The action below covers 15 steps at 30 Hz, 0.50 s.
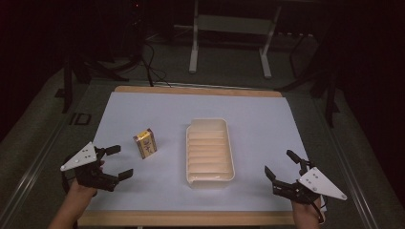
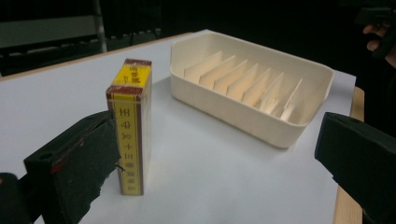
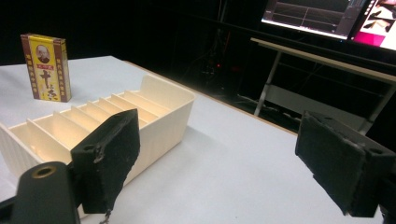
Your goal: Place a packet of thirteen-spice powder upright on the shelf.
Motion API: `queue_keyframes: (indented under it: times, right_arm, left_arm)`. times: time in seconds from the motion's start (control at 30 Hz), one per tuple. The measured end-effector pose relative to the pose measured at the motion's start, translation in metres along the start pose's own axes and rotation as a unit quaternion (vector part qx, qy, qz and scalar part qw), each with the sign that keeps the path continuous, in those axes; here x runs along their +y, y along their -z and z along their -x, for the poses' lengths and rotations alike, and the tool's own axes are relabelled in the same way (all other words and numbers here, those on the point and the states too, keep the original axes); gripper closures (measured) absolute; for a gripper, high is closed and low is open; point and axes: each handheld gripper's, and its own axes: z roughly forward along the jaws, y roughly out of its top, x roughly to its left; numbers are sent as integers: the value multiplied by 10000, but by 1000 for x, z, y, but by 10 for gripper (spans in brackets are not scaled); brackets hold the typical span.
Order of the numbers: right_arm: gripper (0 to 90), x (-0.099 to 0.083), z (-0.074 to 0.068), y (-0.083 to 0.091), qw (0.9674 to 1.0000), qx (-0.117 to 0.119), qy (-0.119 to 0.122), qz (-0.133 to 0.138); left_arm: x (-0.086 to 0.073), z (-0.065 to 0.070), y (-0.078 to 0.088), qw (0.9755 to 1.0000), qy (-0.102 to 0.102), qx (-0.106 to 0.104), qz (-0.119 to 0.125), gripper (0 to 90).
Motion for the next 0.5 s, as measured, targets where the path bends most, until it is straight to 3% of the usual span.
queue_keyframes:
  times: [0.1,0.2,0.3,0.5]
  right_arm:
    - [140,0,-1,0,10000,41,-24,1]
    - [140,-1,-3,-2,10000,69,66,2]
    - [140,-1,-5,-2,9999,124,97,-16]
    - [140,-1,-5,-3,9998,161,107,-39]
  left_arm:
    - [-1,-1,-1,9997,-105,81,-188,3]
    - [-2,-1,-1,9996,-117,87,-226,3]
    - [1,3,-3,9985,-367,107,-380,3]
    - [13,11,-7,9960,-624,-128,-634,3]
